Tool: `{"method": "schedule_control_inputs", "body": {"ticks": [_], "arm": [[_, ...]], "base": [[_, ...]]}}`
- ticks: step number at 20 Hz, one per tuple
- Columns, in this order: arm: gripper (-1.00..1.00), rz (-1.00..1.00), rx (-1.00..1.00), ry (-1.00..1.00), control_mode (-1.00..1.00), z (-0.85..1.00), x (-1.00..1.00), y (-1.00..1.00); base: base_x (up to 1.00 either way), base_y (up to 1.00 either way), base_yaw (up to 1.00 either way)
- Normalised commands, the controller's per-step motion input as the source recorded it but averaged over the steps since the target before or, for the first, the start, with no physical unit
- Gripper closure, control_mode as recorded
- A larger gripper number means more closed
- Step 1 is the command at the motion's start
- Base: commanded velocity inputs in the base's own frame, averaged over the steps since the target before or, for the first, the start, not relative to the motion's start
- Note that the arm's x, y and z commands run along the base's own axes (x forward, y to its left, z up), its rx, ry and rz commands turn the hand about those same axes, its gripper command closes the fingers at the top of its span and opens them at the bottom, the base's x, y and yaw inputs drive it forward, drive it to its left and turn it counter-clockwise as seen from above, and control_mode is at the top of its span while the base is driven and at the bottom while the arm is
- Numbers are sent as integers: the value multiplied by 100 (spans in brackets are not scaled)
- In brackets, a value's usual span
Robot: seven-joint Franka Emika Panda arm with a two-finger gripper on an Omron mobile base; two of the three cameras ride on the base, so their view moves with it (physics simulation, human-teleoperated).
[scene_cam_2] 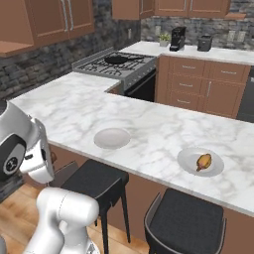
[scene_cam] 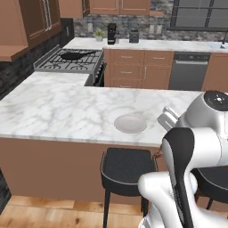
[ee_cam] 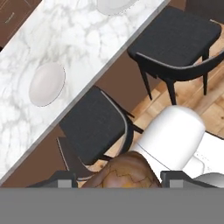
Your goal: Take the chicken drumsticks from the pan and place one on each plate on the dining counter.
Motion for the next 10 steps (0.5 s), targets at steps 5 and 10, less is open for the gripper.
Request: {"method": "schedule_control_inputs", "body": {"ticks": [5, 10], "arm": [[100, 0, 0, 0, -100, 0, 57, 0], [100, 0, 0, 2, -100, 0, 78, 0]], "base": [[0, 0, 0], [0, 0, 0]]}}
